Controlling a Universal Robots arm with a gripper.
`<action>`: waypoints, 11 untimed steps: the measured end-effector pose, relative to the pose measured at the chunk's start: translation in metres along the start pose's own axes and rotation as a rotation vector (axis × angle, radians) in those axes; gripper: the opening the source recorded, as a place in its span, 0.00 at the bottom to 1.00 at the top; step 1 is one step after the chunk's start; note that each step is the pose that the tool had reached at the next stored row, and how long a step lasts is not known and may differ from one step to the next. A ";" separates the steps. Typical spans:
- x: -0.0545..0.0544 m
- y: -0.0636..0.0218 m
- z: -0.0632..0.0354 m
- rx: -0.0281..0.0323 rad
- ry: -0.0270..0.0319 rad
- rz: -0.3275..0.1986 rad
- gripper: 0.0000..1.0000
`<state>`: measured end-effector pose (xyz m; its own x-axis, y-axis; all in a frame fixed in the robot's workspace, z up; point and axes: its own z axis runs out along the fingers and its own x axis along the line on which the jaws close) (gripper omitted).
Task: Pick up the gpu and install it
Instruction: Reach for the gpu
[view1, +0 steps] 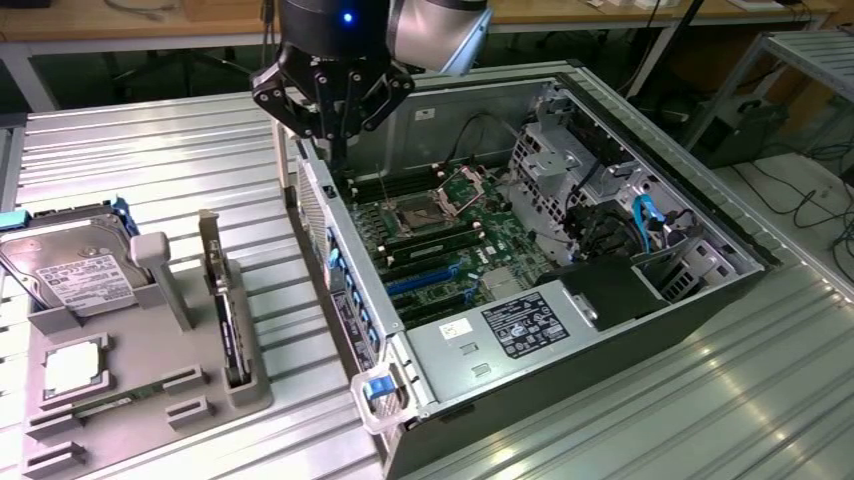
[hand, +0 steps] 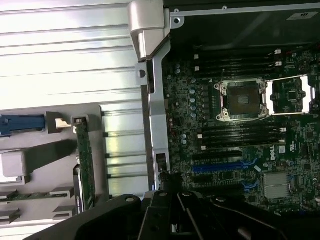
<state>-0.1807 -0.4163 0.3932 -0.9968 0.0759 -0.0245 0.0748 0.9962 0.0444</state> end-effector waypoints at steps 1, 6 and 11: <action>0.000 -0.0003 0.0000 0.0000 0.0000 0.000 0.11; 0.003 -0.0020 -0.0002 0.0000 0.0000 0.000 0.11; 0.005 -0.0037 -0.0003 0.0001 0.0000 0.000 0.11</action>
<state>-0.1864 -0.4197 0.3932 -0.9968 0.0759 -0.0245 0.0748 0.9962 0.0444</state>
